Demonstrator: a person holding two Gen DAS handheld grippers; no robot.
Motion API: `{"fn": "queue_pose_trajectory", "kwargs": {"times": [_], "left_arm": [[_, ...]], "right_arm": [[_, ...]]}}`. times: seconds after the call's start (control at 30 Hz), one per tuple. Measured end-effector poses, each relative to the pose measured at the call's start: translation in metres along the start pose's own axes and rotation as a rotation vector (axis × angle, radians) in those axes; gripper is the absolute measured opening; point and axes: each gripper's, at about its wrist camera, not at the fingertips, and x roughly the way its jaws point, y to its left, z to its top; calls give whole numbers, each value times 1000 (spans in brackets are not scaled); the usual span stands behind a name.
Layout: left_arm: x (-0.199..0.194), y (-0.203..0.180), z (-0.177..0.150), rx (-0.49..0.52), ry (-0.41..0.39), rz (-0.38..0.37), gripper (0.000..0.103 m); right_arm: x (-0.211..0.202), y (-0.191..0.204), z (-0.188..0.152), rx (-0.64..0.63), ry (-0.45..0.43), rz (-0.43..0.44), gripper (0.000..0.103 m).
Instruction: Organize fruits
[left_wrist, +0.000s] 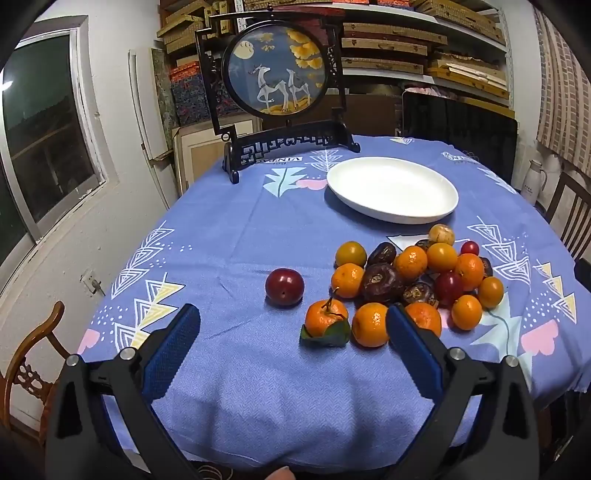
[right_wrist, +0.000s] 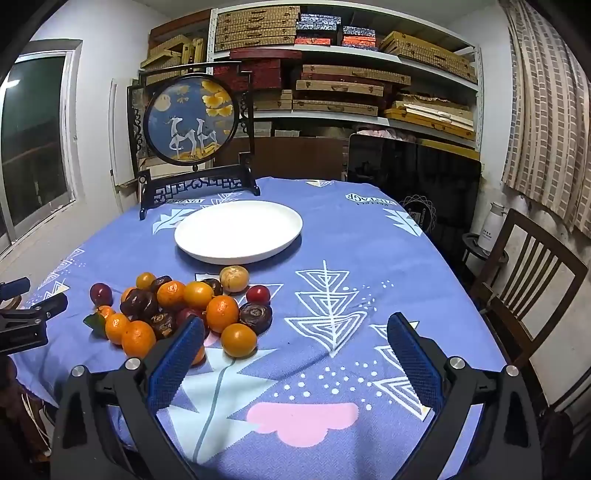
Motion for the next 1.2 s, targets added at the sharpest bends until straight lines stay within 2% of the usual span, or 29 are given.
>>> {"fn": "queue_pose_trajectory", "kwargs": {"times": [1.2], "left_arm": [[6,-4,-4,0,12,-2,98]], "right_arm": [[1,0,-3,-13,-4,-16,99]]}}
